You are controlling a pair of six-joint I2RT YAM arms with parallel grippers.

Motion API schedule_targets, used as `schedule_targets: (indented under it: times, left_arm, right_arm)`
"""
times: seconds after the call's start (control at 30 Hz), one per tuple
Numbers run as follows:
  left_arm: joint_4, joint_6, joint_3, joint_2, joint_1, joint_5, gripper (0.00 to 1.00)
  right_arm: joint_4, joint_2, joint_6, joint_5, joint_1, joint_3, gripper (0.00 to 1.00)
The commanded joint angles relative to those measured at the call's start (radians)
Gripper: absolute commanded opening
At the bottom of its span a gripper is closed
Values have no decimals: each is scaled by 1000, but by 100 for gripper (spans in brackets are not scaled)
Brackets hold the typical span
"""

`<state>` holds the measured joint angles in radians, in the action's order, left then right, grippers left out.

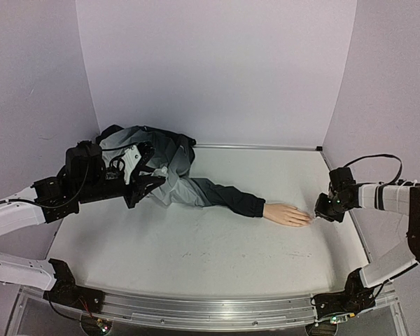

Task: Paint the nails

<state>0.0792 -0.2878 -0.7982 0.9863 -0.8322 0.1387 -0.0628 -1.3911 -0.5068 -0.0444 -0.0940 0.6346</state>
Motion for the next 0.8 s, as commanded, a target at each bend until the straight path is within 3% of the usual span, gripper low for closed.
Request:
schedule_targets:
  times: [0.0, 0.33, 0.77]
  left_arm:
    - [-13, 5, -59, -28, 0, 7, 0]
    - [-13, 7, -61, -22, 0, 10, 0]
    - [-13, 8, -62, -15, 0, 10, 0]
  right_arm:
    - [56, 17, -27, -70, 5, 30, 0]
    - [25, 87, 20, 70, 3, -1, 0]
    - [15, 35, 34, 71, 3, 16, 0]
